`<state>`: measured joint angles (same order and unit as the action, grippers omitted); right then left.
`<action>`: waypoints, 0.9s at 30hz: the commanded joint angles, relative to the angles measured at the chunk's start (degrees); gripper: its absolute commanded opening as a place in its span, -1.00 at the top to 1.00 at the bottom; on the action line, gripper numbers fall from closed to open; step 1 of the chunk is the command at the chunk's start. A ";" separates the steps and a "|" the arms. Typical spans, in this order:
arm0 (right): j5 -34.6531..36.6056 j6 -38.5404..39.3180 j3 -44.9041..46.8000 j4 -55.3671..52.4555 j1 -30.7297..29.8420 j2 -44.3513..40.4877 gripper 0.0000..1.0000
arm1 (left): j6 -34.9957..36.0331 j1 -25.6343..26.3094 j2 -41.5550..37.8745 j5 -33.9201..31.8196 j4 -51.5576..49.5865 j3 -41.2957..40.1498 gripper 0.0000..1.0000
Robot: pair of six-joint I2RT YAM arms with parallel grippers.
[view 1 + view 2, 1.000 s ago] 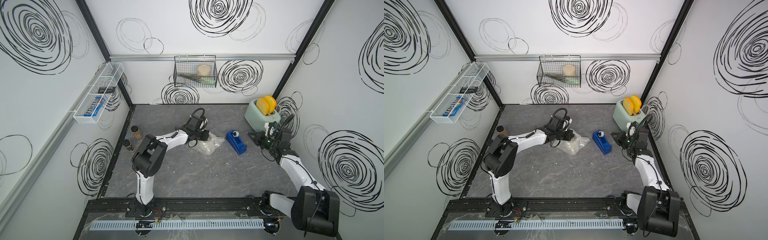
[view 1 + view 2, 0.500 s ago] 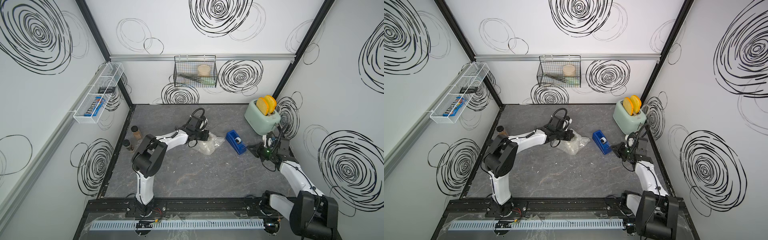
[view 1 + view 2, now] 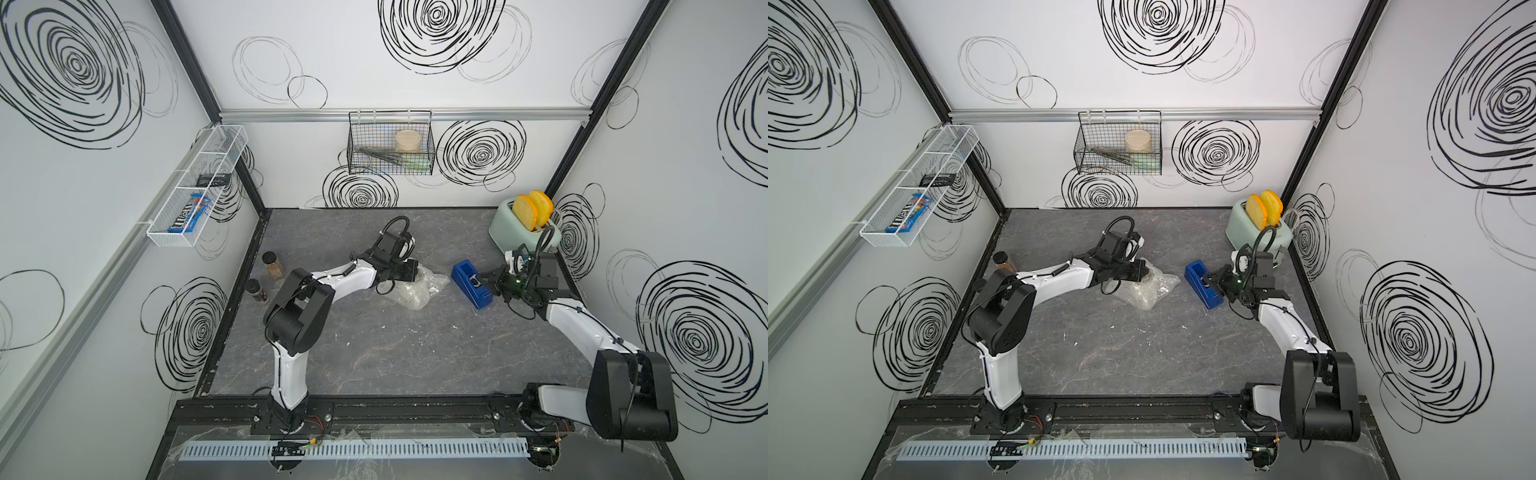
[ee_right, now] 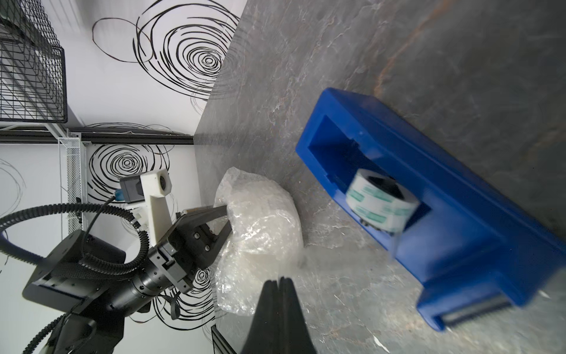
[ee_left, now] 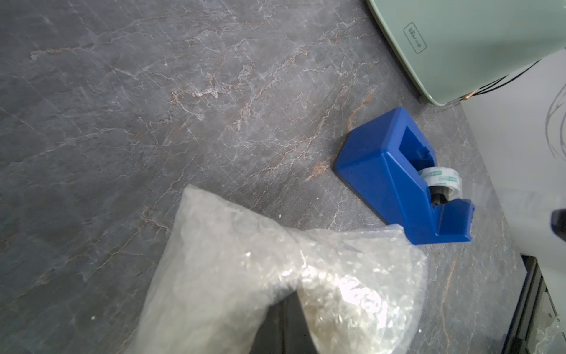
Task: Wrap mugs in bubble wrap
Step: Tear off the tape using the Tape Cutter.
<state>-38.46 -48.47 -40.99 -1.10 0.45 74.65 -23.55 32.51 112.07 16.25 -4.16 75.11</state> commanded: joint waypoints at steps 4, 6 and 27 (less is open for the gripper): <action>2.59 -3.36 -6.51 2.68 -0.45 3.57 1.00 | 0.70 -1.27 0.95 -1.95 -2.16 -1.72 1.00; 2.60 -3.84 -7.75 2.68 -0.58 4.26 1.00 | 0.70 -1.39 0.95 -1.84 -2.07 -1.71 1.00; 3.48 -6.90 -8.29 6.11 -3.27 6.90 1.00 | 0.88 -1.84 1.11 -1.22 -1.43 -2.32 1.00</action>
<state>-35.46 -54.68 -49.76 2.87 -2.63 81.54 -23.55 32.10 112.07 16.99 -3.40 74.74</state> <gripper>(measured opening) 0.055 0.049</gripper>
